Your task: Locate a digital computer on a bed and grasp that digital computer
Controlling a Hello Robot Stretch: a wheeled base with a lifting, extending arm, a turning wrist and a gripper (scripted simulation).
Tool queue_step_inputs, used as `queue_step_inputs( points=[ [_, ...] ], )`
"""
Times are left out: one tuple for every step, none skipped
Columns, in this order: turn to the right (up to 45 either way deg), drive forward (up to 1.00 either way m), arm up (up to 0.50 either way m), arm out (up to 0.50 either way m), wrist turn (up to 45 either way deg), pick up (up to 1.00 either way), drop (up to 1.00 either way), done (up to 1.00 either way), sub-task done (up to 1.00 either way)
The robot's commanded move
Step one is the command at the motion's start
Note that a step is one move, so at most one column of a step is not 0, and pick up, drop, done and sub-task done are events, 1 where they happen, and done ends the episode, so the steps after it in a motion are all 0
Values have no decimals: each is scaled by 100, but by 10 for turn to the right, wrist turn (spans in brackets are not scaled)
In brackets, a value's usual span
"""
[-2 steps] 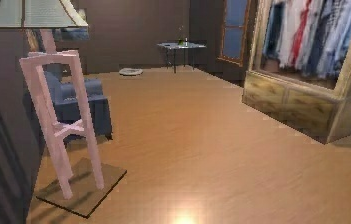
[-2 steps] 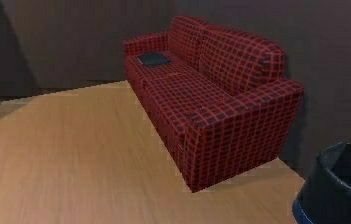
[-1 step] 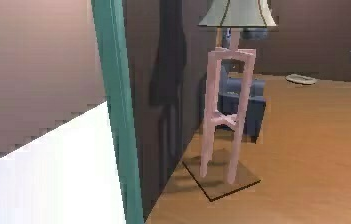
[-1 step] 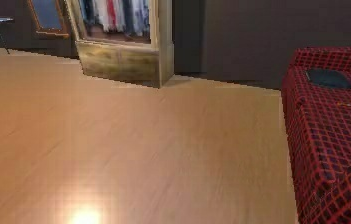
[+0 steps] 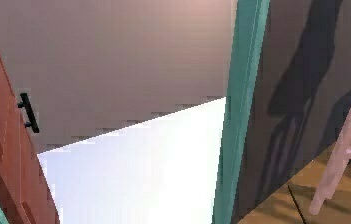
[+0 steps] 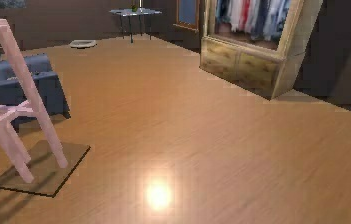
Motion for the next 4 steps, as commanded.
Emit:
queue_step_inputs(
  points=[
    [0,85,0,0,0,0,0,0,0],
    [-120,0,0,0,0,0,0,0,0],
    [0,35,0,0,0,0,0,0,0],
    [330,0,0,0,0,0,0,0,0]
  ],
)
